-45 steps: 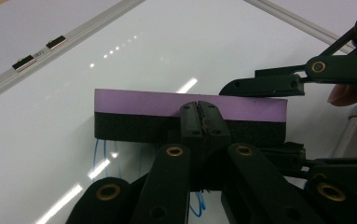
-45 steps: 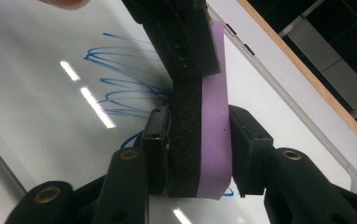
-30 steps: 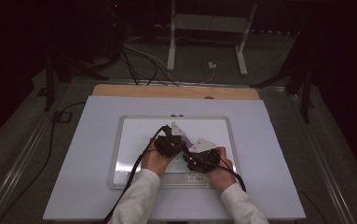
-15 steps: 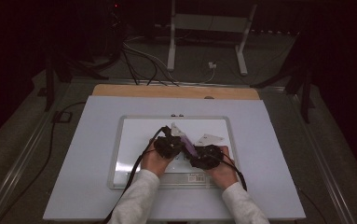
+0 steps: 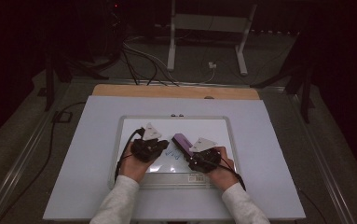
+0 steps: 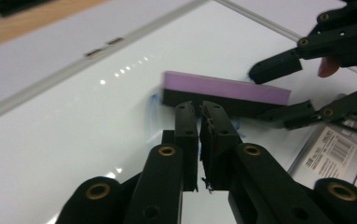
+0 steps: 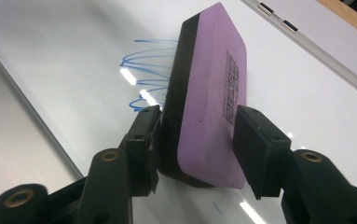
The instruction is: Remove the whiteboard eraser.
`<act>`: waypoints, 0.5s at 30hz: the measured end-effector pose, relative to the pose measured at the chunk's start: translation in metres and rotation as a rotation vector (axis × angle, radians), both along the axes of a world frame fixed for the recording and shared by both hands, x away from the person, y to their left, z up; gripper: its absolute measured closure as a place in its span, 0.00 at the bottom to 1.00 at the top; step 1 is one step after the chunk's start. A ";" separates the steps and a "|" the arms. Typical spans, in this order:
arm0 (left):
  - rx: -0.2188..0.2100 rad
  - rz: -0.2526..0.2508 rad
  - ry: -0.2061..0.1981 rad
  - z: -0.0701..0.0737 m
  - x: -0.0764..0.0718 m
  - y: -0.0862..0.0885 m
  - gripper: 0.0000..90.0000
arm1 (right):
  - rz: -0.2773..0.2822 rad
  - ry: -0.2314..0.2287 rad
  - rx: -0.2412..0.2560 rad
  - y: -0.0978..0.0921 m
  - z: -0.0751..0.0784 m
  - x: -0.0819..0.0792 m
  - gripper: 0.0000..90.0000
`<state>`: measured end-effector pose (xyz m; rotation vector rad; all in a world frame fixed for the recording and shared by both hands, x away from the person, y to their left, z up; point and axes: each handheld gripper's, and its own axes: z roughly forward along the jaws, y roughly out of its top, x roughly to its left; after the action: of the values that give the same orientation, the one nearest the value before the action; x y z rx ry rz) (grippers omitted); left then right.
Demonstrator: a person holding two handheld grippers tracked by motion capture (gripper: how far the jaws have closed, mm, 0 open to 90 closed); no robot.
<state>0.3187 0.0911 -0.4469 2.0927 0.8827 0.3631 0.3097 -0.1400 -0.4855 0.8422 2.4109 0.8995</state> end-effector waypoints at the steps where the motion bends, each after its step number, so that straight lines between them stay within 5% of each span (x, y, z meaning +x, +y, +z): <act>1: -0.006 0.013 -0.006 0.001 -0.003 0.007 0.94 | 0.000 -0.002 -0.002 0.001 0.000 0.000 0.58; 7: -0.041 0.078 -0.052 0.003 -0.019 0.047 0.77 | 0.014 -0.021 -0.048 0.006 0.000 -0.004 0.56; 12: -0.138 0.178 -0.099 0.001 -0.033 0.086 0.58 | 0.033 -0.011 -0.048 0.010 0.000 -0.006 0.52; 15: -0.147 0.213 -0.118 0.000 -0.037 0.096 0.54 | 0.038 -0.007 -0.052 0.012 0.000 -0.006 0.51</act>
<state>0.2812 0.1872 -0.4465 1.8289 1.0326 0.5128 0.3032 -0.1284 -0.4853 0.7754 2.4415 0.8491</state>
